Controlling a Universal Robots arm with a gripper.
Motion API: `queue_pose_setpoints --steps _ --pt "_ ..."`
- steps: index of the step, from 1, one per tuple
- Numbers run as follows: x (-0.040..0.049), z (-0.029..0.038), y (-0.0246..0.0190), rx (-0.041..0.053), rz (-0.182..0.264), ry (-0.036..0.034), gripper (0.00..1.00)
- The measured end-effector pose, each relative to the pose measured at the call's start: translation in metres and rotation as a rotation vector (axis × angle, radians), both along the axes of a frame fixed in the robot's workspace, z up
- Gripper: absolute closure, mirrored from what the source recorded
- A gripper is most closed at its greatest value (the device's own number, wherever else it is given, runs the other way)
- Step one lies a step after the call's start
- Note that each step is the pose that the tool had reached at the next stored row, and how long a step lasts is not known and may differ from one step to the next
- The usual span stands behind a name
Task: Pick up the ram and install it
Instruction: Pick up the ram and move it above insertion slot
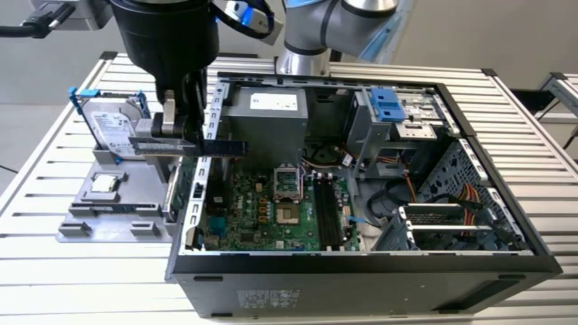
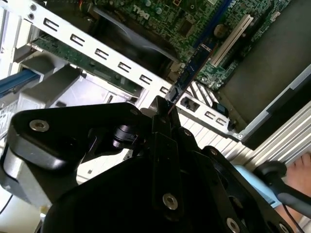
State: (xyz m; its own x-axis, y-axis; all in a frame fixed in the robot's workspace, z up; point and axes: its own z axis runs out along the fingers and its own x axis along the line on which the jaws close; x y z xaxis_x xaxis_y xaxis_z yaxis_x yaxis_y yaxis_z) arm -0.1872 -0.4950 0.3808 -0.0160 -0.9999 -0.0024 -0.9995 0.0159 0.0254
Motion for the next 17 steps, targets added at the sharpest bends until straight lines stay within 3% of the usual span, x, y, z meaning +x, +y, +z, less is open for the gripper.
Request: queue_pose_setpoints --steps 17 --pt "0.0314 0.0 0.0 0.0 0.0 0.0017 1.0"
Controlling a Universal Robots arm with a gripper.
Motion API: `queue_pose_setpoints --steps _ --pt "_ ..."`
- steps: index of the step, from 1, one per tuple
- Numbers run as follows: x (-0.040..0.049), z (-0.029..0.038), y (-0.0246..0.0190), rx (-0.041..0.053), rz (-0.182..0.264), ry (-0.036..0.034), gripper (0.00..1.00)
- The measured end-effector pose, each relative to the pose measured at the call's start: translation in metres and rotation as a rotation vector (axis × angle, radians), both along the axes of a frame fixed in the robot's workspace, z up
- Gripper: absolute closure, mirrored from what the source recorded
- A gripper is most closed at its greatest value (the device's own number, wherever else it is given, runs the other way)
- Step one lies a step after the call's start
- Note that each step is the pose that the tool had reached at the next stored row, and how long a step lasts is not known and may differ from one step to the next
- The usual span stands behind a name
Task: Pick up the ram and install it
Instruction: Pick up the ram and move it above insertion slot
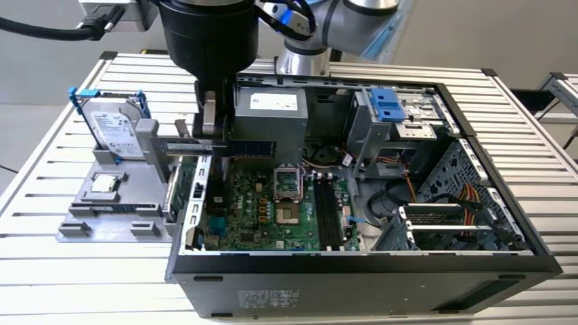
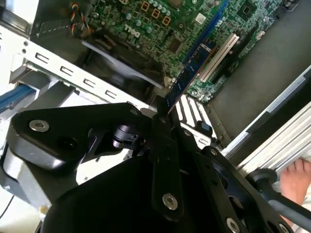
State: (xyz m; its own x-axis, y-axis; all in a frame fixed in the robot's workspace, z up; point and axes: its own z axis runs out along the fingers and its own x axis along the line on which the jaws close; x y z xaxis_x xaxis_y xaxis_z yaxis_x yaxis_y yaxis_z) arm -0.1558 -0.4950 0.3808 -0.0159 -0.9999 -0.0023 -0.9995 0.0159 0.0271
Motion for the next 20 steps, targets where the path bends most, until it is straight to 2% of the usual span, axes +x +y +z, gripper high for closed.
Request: queue_pose_setpoints --steps 20 --pt "0.0418 0.0 0.0 0.0 0.0 0.0021 1.0"
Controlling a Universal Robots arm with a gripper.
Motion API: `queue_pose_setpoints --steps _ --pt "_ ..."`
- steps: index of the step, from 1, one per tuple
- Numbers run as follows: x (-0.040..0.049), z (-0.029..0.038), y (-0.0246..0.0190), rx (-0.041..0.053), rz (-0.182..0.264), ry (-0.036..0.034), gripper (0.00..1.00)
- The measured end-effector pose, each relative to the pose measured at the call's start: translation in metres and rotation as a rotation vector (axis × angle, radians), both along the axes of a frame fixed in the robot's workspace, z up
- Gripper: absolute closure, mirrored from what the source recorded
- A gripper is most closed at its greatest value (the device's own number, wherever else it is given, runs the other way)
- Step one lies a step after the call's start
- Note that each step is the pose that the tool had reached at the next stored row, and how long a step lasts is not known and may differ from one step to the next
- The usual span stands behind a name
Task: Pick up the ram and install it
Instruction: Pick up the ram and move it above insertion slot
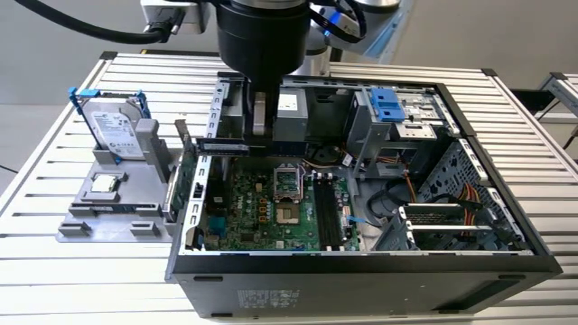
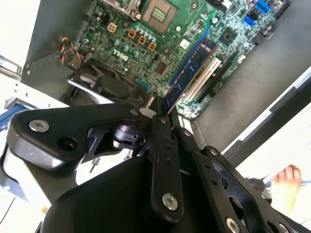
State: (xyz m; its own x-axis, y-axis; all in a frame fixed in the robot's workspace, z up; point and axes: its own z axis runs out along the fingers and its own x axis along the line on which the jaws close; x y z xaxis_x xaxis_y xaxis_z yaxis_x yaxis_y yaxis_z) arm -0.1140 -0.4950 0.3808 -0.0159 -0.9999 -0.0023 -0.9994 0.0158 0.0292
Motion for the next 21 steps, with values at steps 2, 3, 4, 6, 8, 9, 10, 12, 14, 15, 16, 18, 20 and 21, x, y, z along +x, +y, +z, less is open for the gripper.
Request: queue_pose_setpoints --steps 2,3,4,6,8,9,10,12,14,15,16,18,20,21 --pt "0.0038 0.0 0.0 0.0 0.0 0.0001 1.0" --pt "0.0055 0.0 0.0 0.0 0.0 0.0001 1.0" --pt "0.007 0.0 0.0 -0.0001 0.0 0.0001 1.0" --pt "0.0105 0.0 0.0 0.0 0.0 0.0 1.0" --pt "0.0141 0.0 0.0 0.0 0.0 0.0002 1.0" --pt "0.0159 0.0 0.0 0.0001 0.0 0.0004 1.0" --pt "0.0178 0.0 0.0 0.0001 0.0 0.0008 1.0" --pt "0.0215 0.0 0.0 0.0 0.0 0.0017 1.0" --pt "0.0249 0.0 0.0 0.0 0.0 0.0022 1.0" --pt "0.0267 0.0 0.0 0.0 0.0 0.0025 1.0" --pt "0.0284 0.0 0.0 0.0 0.0 0.0027 1.0" --pt "0.0317 0.0 0.0 -0.0001 0.0 0.0031 1.0" --pt "0.0352 0.0 0.0 0.0 0.0 0.0033 1.0" --pt "0.0367 0.0 0.0 0.0 0.0 0.0035 1.0"
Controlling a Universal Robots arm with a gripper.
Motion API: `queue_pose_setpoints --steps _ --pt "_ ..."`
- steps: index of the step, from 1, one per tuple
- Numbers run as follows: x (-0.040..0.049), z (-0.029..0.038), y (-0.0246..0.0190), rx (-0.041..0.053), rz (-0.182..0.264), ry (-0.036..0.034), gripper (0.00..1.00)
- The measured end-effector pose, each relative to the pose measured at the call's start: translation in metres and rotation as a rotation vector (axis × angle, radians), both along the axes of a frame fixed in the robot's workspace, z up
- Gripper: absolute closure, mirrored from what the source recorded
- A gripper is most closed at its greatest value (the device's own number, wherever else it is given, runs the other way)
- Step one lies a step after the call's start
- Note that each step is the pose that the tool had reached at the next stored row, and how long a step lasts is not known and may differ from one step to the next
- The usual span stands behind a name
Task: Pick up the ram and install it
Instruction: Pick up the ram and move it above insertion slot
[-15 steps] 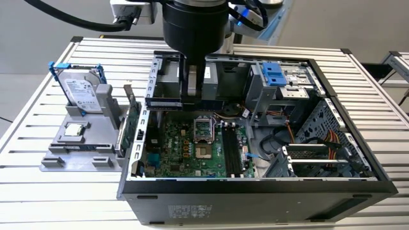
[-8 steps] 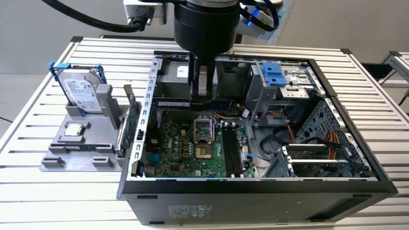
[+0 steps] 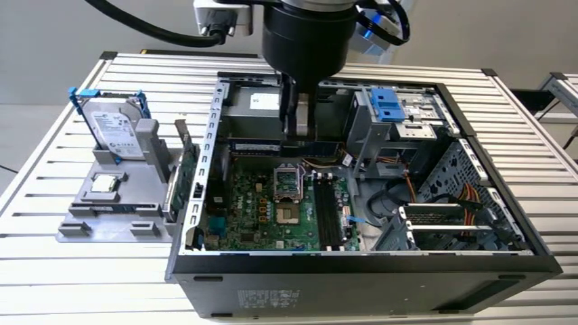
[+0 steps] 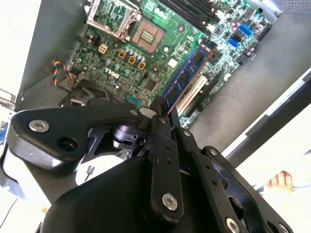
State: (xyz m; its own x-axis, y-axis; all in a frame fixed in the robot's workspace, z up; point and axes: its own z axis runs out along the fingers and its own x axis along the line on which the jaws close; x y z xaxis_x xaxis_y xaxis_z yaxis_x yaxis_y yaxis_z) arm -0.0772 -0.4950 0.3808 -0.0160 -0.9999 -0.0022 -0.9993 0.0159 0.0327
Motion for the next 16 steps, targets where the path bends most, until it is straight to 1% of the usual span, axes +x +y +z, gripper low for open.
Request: queue_pose_setpoints --steps 8,16 --pt "0.0124 0.0 0.0 0.0 0.0 0.0005 1.0" --pt "0.022 0.0 0.0 -0.0001 0.0 0.0006 1.0"
